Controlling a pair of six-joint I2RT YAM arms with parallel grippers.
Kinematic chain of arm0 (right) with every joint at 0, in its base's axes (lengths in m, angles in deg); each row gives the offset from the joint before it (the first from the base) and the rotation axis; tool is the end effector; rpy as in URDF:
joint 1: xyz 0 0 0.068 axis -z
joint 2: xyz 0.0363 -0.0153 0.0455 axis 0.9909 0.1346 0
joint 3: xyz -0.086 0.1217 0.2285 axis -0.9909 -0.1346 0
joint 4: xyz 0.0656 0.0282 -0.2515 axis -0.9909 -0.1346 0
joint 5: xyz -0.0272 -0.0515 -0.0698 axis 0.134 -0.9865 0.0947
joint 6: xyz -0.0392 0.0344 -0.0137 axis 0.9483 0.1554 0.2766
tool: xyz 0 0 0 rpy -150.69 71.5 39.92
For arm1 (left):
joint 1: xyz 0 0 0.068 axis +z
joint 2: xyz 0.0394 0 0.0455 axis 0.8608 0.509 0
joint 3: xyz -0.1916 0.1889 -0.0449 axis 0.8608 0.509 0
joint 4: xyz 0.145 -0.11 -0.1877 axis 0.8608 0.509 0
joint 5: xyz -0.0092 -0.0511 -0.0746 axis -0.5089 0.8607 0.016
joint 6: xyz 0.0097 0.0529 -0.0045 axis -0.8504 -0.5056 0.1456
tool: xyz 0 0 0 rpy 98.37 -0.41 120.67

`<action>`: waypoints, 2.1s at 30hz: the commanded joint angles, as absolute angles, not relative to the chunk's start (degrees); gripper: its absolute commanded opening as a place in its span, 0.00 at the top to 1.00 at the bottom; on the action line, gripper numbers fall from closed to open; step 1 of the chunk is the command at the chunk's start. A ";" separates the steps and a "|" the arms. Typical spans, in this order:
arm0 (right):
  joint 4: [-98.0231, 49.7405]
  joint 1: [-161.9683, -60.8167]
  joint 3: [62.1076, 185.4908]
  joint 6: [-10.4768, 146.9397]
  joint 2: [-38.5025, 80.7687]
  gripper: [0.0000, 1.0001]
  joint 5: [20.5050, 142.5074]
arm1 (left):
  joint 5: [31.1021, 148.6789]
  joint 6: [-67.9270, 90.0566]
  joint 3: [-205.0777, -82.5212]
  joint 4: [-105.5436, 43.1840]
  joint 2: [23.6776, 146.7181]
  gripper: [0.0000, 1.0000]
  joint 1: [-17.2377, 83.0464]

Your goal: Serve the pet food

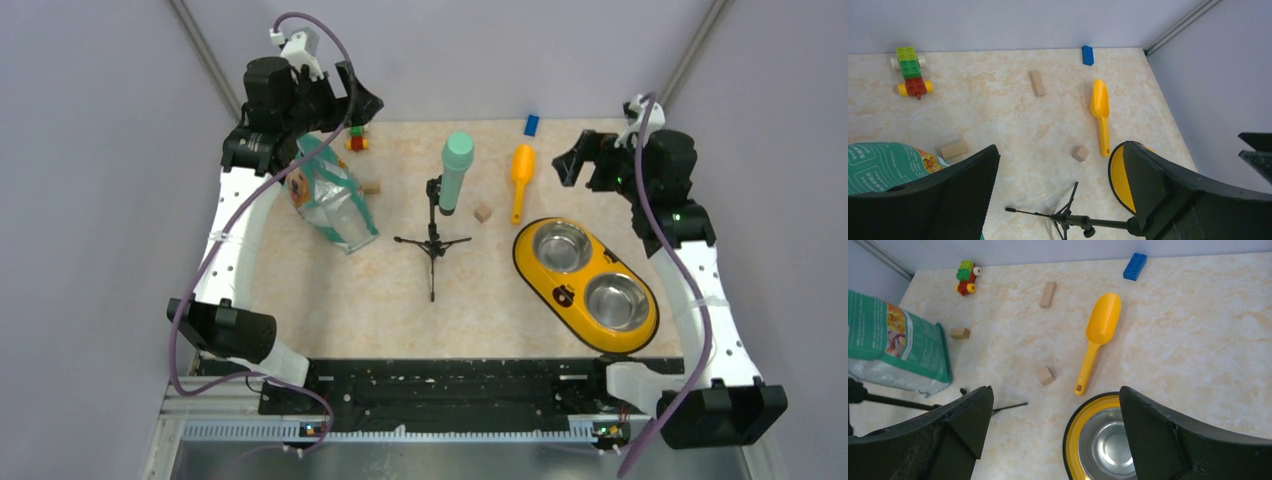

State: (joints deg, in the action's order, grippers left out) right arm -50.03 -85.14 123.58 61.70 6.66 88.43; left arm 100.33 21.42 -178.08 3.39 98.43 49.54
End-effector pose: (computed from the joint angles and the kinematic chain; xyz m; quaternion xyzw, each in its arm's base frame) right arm 0.2507 0.0216 0.4197 -0.0014 0.8044 0.1838 0.5650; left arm 0.3260 -0.0682 0.4821 0.0166 0.7871 -0.2888 0.5447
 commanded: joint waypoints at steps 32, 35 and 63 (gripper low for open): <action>14.53 -121.17 68.57 57.01 4.28 0.16 82.62 | 90.46 23.08 -183.83 -2.78 93.22 0.03 49.38; 20.01 -121.14 67.33 50.73 6.92 0.18 83.24 | 89.94 22.89 -184.07 -2.69 93.02 0.03 49.38; 68.09 -121.19 74.96 23.43 45.06 0.24 108.02 | 87.19 20.30 -182.71 -0.23 90.19 0.03 49.47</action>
